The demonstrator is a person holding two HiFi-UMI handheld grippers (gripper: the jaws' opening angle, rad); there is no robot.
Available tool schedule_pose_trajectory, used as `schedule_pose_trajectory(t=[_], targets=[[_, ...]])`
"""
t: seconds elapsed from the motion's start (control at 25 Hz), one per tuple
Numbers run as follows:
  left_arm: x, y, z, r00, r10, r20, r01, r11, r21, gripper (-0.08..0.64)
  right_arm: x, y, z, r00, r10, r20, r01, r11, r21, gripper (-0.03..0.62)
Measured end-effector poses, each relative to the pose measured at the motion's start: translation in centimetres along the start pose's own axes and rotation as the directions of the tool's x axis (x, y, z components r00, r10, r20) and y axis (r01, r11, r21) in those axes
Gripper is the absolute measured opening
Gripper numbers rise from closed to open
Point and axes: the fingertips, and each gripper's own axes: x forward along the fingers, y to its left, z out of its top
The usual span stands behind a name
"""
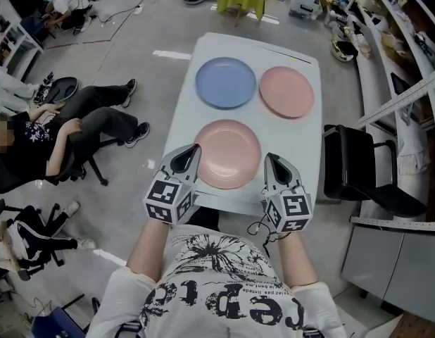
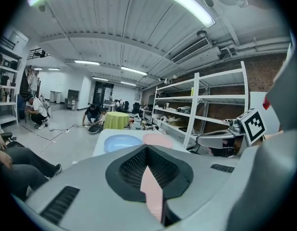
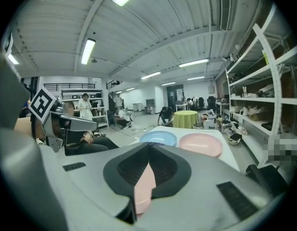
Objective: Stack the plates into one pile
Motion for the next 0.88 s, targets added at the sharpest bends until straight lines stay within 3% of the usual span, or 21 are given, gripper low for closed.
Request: schedule_pose_trajectory(t=[0.48,0.6,0.64,0.68,0.88], targets=[[14.2,11.6,0.0,0.988,-0.041,-0.15,0.028,0.996,-0.086,0.003,16.8,-6.0,0.0,0.981,-0.1,-0.165,0.108,0.993,0.038,0.008],[17.5,14.3,-0.9,0.98,-0.023,-0.196,0.004,0.995,-0.101,0.004,20.6,-7.6,-0.9,0.973,-0.094,-0.209,0.11,0.992,0.066,0.075],[18.4,15.0,-1.4,0.976,-0.026,-0.215,0.002,0.994,-0.114,0.035,21.6,-8.0,-1.3,0.97,-0.095,-0.224,0.114,0.991,0.075,0.088],[19.1,15.7,-2.1,0.971,-0.031,-0.236,0.0,0.991,-0.131,0.068,22.6,-8.2,-1.8,0.967,-0.096,-0.238,0.119,0.989,0.084,0.099],[23.1,18.6,-4.1,0.953,-0.045,-0.299,-0.021,0.977,-0.214,0.104,26.5,-10.4,-3.4,0.951,-0.104,-0.292,0.144,0.982,0.119,0.133]])
